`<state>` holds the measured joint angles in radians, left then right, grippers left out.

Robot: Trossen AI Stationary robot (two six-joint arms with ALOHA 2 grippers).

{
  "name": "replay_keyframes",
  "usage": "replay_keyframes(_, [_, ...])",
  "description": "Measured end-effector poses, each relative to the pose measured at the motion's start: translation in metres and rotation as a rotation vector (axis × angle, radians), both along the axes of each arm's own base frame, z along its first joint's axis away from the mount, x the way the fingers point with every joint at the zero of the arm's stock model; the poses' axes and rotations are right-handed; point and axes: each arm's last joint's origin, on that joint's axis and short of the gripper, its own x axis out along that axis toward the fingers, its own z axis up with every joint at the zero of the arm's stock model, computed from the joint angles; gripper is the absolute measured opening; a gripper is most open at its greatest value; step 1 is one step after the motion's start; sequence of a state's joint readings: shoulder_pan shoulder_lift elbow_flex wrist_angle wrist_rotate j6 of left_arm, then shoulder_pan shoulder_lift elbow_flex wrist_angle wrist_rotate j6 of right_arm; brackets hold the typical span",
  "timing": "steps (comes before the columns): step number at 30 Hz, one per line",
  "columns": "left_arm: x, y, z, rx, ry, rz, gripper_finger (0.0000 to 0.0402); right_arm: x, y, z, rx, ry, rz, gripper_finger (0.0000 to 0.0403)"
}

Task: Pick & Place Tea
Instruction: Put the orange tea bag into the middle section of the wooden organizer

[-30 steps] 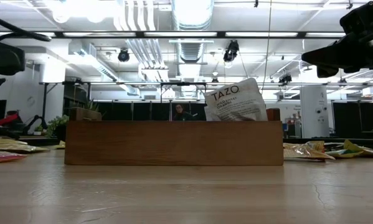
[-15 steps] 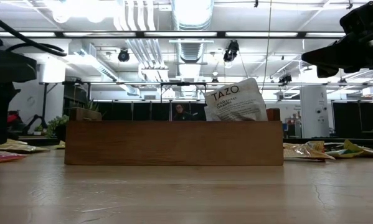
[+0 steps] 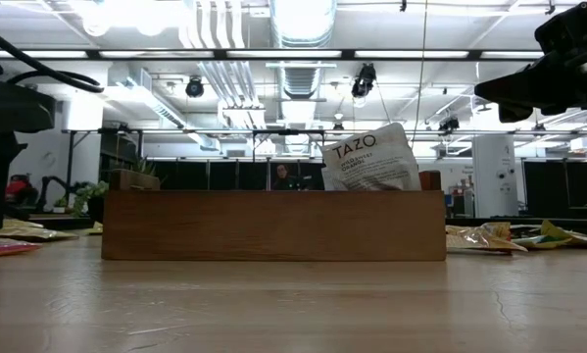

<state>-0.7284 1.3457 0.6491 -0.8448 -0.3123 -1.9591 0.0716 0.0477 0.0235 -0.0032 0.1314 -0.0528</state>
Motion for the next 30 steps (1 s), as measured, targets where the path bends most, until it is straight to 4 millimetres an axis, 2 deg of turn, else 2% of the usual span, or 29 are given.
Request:
replay_keyframes(8, [0.0004, -0.0003, -0.0001, -0.003, -0.003, -0.002, 0.0146, 0.0, 0.0, 0.0, 0.0, 0.0, 0.0, 0.0009])
replay_keyframes(21, [0.0006, -0.0003, -0.0003, 0.001, 0.0, -0.019, 0.0078, 0.0, 0.0, 0.0, 0.0, 0.0, 0.0, 0.0009])
replay_keyframes(30, [0.0009, -0.0006, -0.0003, 0.0, 0.0, -0.033, 0.0045, 0.0, 0.0, 0.0, 0.0, 0.0, 0.0, 0.0009])
